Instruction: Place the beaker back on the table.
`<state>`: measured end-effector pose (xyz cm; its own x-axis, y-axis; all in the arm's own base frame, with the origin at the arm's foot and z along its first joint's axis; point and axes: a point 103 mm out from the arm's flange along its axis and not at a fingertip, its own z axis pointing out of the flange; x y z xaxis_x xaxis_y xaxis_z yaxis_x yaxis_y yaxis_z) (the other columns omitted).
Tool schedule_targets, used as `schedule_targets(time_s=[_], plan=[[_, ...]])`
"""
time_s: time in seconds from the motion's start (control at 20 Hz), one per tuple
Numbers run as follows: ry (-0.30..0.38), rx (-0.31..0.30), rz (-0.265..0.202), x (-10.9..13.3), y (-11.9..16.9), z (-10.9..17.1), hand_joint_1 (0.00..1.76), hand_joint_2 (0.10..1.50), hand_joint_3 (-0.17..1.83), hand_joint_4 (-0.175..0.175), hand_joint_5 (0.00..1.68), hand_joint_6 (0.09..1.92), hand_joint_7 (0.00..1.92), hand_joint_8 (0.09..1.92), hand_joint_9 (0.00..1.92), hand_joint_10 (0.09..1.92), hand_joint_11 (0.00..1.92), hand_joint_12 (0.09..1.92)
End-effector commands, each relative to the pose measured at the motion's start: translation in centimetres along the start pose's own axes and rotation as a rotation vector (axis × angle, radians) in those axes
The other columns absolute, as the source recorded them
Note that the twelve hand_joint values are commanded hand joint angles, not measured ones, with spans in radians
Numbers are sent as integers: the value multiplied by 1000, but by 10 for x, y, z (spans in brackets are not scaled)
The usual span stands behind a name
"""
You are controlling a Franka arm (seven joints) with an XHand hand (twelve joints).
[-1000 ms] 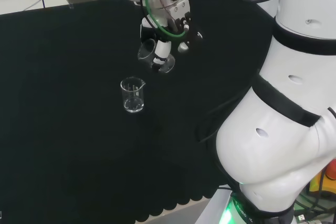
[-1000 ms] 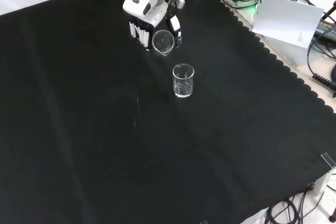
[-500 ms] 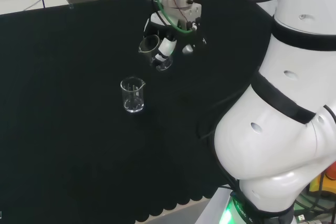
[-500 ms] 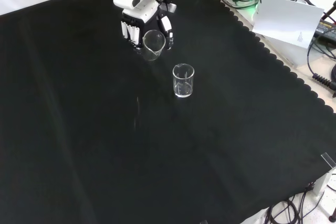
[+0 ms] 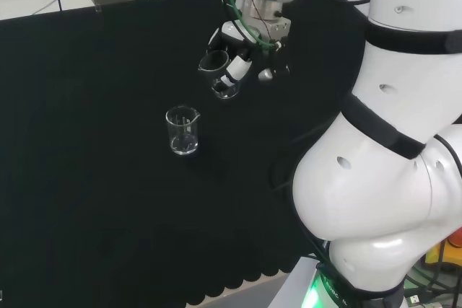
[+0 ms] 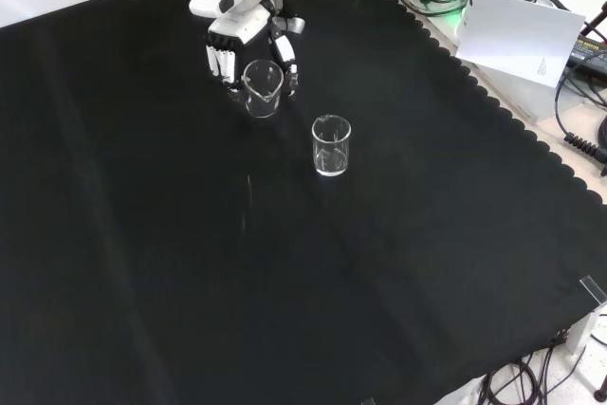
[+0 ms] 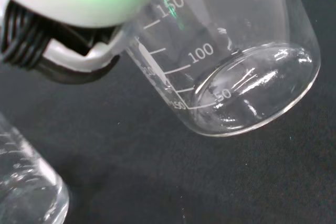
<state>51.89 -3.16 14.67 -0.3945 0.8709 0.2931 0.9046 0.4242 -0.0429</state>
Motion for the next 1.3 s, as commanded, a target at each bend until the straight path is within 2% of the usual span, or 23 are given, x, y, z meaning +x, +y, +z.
schedule_targets(time_s=[0.05,0.25,0.75,1.3], plan=[[72,-79,-5,-20,12,15,1306,670,675,-175,1179,815,1242,781,1532,571,1242,684],[98,-94,-9,-25,19,25,1309,680,636,-175,1200,764,1262,727,1546,509,1247,665],[190,-148,0,-35,32,45,1308,680,635,-175,1202,759,1264,723,1549,494,1242,658],[218,-112,44,-46,39,66,1308,679,638,-175,1201,762,1263,726,1547,490,1229,653]])
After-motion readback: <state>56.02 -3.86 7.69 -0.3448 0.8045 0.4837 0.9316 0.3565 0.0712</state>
